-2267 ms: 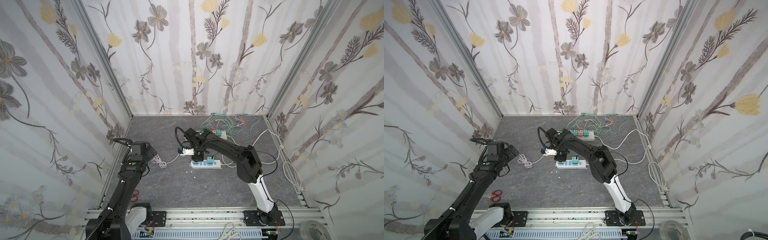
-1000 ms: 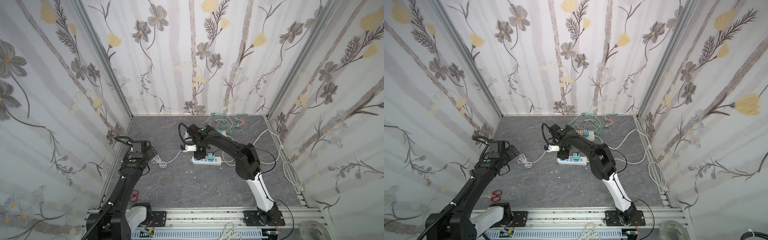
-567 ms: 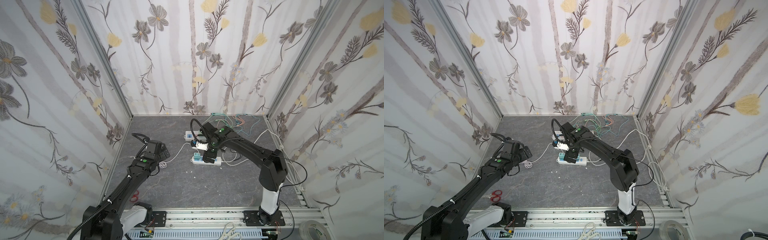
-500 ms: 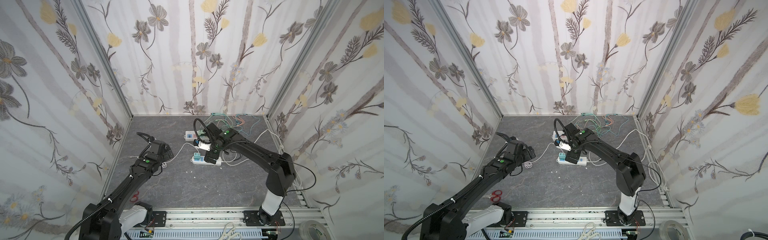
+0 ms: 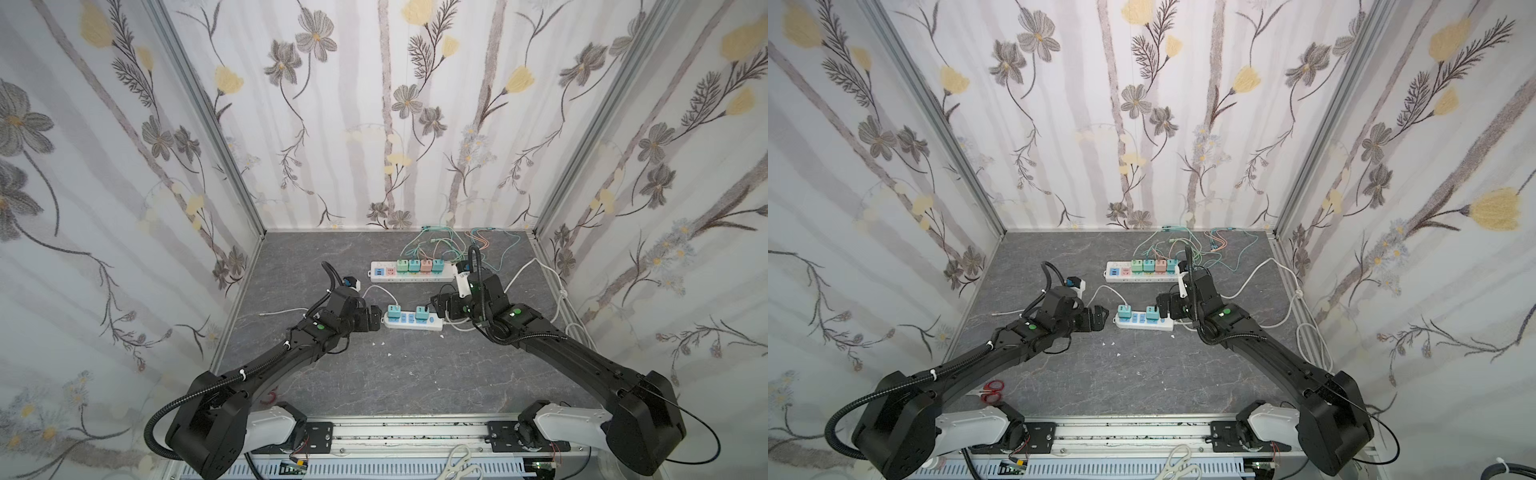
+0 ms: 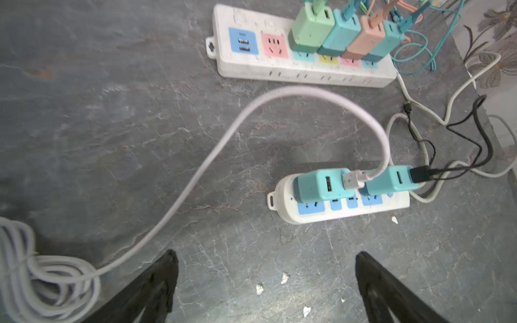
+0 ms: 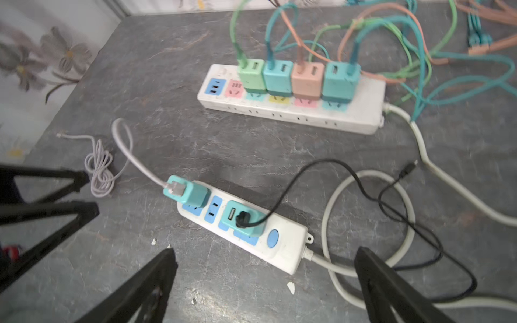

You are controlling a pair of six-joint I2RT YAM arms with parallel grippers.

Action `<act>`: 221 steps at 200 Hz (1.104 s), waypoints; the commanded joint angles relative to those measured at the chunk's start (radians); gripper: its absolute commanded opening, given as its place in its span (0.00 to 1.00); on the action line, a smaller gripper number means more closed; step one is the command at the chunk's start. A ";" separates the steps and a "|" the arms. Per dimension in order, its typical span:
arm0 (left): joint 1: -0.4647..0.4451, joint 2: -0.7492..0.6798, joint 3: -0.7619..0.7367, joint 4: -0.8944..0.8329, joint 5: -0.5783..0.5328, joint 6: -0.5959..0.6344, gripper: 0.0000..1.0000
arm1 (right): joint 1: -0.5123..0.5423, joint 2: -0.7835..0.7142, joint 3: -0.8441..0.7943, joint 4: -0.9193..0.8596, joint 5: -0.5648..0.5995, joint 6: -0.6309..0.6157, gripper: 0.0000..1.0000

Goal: Insert the plug
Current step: 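Open the right gripper and raise it from the small strip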

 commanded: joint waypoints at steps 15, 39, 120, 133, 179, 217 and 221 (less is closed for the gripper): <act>-0.002 0.030 -0.037 0.136 0.061 -0.065 1.00 | -0.061 -0.005 -0.117 0.107 -0.012 0.398 0.99; -0.004 0.069 -0.039 0.147 0.099 -0.062 1.00 | -0.147 -0.014 -0.148 0.095 -0.026 0.378 0.99; -0.052 0.181 -0.015 0.149 -0.010 -0.079 1.00 | -0.344 0.113 -0.148 0.117 0.016 0.196 0.84; -0.054 0.190 -0.015 0.146 -0.026 -0.089 1.00 | -0.348 0.157 -0.131 0.137 0.052 0.193 0.62; -0.056 0.194 -0.023 0.128 -0.070 -0.115 1.00 | -0.350 0.239 -0.077 0.141 0.145 0.105 0.12; -0.055 0.195 -0.020 0.112 -0.090 -0.118 1.00 | -0.355 0.143 -0.029 0.129 0.282 -0.019 0.00; -0.055 0.196 -0.018 0.112 -0.090 -0.118 1.00 | -0.355 0.136 -0.025 0.139 0.282 -0.029 0.00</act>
